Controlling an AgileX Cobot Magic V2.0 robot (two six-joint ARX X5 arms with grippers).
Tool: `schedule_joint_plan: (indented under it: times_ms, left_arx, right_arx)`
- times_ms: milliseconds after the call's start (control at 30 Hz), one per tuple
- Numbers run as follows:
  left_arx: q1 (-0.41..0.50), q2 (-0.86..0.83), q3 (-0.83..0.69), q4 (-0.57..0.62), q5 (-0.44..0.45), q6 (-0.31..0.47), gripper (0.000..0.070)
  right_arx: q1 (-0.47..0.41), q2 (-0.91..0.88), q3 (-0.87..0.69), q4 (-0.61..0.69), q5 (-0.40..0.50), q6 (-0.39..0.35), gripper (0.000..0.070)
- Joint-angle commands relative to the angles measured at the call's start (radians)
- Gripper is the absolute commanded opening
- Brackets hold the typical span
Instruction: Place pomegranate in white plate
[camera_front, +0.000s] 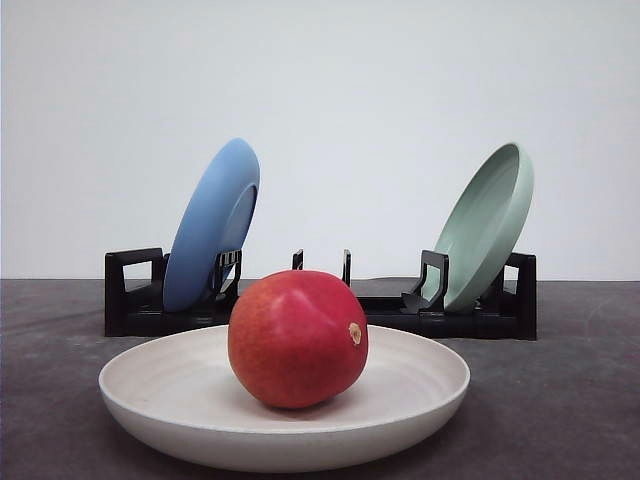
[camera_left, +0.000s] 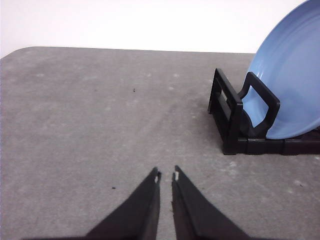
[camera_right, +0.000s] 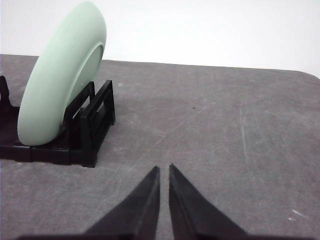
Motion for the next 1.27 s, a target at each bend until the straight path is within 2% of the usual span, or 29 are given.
schedule_joint_plan:
  times_ms: [0,1233]
  left_arx:
    - [0.001,-0.001,-0.01,0.014,-0.004,0.001,0.0025]
    - [0.001,-0.001,-0.01,0.014,-0.004,0.001,0.0026]
  right_arx:
    - [-0.001,0.0,-0.004,0.013,0.001,0.012,0.0028]
    - [-0.001,0.0,-0.004,0.013,0.001,0.012,0.0028]
